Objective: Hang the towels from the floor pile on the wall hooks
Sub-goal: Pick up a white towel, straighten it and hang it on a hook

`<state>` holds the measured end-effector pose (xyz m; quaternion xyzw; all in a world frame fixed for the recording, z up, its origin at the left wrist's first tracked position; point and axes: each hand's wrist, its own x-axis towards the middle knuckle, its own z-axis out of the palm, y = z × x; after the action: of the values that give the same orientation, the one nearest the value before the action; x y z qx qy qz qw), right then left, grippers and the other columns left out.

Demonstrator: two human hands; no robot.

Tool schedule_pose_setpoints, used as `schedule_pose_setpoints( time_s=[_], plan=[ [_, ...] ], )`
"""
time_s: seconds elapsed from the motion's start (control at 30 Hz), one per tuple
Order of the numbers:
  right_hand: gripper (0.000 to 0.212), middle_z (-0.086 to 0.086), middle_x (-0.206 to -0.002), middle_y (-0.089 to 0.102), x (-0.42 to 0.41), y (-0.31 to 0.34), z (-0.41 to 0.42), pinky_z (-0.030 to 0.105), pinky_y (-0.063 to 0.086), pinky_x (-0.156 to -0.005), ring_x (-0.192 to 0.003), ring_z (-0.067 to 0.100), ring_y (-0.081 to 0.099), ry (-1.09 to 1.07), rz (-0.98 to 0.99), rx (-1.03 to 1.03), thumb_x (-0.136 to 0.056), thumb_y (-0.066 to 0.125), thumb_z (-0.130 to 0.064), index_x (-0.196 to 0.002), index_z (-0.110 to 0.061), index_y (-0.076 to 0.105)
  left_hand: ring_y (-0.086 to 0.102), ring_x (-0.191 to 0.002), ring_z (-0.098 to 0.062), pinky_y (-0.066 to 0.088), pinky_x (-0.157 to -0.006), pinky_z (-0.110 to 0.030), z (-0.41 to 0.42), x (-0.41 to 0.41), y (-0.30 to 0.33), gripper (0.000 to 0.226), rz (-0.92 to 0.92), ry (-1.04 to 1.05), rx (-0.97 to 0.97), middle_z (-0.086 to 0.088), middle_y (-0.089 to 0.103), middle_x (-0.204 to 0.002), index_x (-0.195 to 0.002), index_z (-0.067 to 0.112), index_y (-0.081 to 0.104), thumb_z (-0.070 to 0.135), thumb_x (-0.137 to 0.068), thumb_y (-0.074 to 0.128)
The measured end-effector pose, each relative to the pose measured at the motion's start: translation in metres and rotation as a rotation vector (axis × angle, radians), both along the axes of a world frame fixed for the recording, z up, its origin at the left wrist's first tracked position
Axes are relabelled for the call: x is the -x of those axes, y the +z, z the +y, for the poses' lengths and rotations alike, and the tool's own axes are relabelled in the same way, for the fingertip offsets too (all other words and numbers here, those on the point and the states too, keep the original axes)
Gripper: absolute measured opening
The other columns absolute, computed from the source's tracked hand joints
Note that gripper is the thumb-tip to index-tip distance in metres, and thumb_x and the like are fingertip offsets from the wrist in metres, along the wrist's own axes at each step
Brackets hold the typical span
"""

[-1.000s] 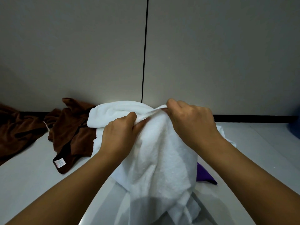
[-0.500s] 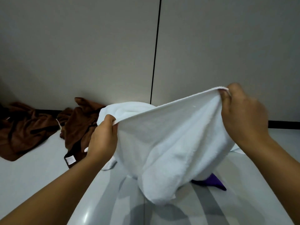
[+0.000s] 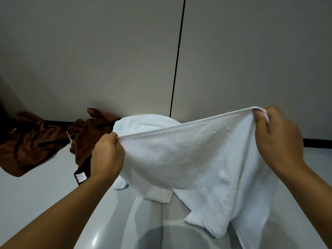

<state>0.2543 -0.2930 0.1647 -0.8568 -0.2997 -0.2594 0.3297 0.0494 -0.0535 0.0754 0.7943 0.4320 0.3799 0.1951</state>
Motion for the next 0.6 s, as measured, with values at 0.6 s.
schedule_pose_setpoints(
  time_s=[0.6],
  plan=[
    [0.069,0.002,-0.036,0.037,-0.022,-0.069,-0.025,0.020,0.020,-0.039,-0.025,0.019,0.034,0.269,-0.575,0.360,-0.097,0.023,-0.056,-0.051,-0.010,0.045,0.030,-0.041,-0.015,0.018,-0.044,-0.020,0.020,0.029,0.006,0.048,0.148,0.059,-0.353,0.003,0.034,-0.046,-0.053,0.017,0.032,0.035,-0.096,0.045]
  ],
)
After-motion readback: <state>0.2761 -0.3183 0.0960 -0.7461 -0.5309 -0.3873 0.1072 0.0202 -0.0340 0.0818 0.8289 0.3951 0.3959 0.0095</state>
